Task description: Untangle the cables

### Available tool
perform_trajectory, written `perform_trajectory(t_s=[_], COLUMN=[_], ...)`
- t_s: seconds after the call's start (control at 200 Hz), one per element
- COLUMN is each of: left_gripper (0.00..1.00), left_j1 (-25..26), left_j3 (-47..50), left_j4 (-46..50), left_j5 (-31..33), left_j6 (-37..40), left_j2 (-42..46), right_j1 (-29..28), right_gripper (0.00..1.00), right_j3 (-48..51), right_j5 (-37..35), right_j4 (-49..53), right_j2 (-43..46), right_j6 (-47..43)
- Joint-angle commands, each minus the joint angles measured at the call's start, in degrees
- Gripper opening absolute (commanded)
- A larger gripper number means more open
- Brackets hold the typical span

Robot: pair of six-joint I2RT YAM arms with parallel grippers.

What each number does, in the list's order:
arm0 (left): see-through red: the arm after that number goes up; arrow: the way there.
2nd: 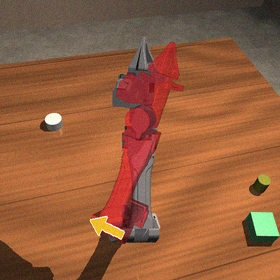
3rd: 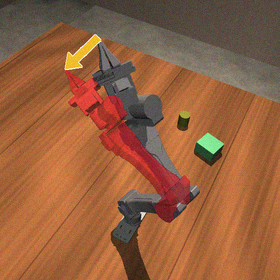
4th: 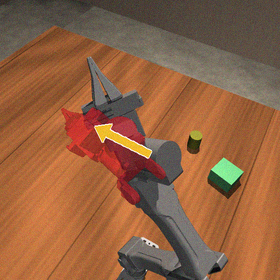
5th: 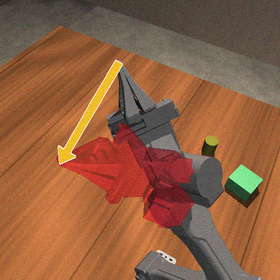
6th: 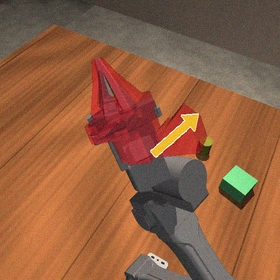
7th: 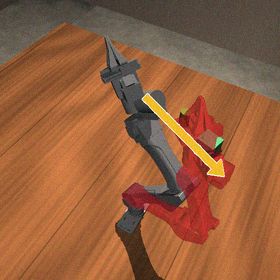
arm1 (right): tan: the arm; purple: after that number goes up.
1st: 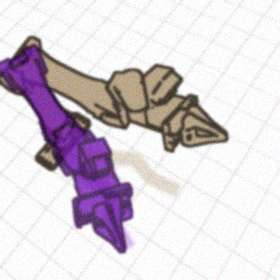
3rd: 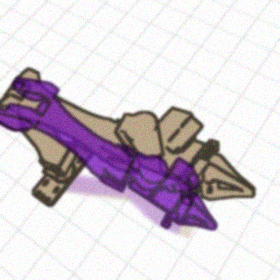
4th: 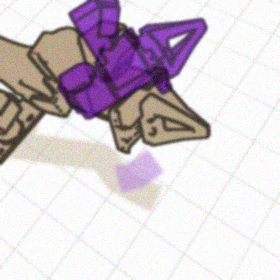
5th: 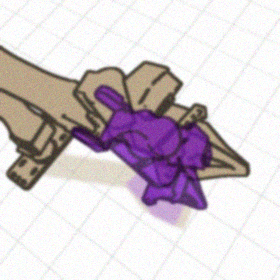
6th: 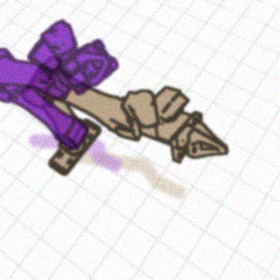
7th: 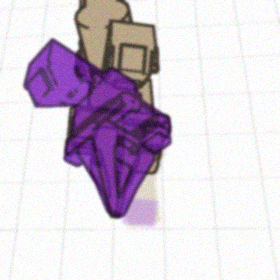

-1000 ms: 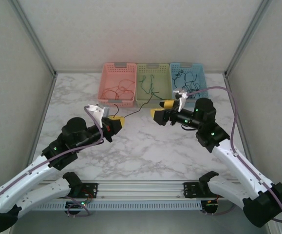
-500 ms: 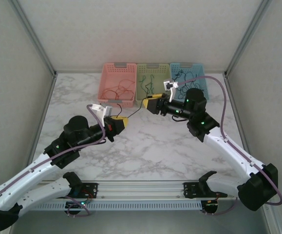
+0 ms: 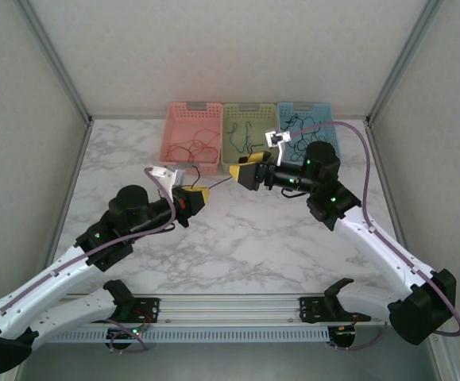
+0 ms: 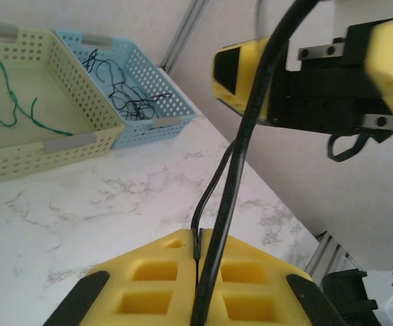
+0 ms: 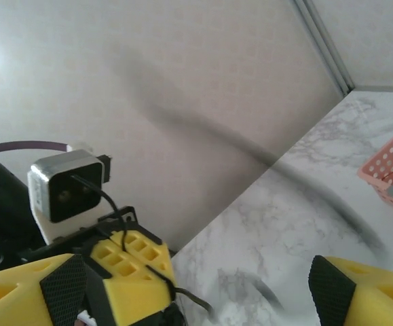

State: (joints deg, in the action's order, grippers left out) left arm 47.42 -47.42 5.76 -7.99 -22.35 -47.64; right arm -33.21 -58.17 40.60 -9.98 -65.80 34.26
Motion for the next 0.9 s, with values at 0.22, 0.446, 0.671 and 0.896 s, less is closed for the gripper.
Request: perform_trajectory(t_s=[0.22, 0.446, 0.671, 0.896], left_gripper=[0.0, 0.75, 1.0, 1.0], left_j1=[-0.26, -0.14, -0.22, -0.31], left_j3=[-0.66, -0.78, -0.65, 6.03], left_j4=[-1.41, 1.7, 18.66, 25.3], left_j5=[-1.86, 2.68, 25.21, 39.89], left_j6=[0.56, 0.04, -0.04, -1.64], left_j2=[0.35, 0.97, 5.95, 11.98], right_j1=[-0.1, 0.99, 16.58, 22.32], right_gripper=[0.47, 0.0, 0.0, 0.0], right_j3=[-3.46, -8.04, -18.42, -30.85], right_j5=[-2.16, -14.82, -37.04, -52.61], right_j4=[-1.01, 10.9, 26.2, 28.28], right_j2=[-1.78, -3.75, -15.03, -32.21], right_j6=[4.48, -0.92, -5.82, -7.29])
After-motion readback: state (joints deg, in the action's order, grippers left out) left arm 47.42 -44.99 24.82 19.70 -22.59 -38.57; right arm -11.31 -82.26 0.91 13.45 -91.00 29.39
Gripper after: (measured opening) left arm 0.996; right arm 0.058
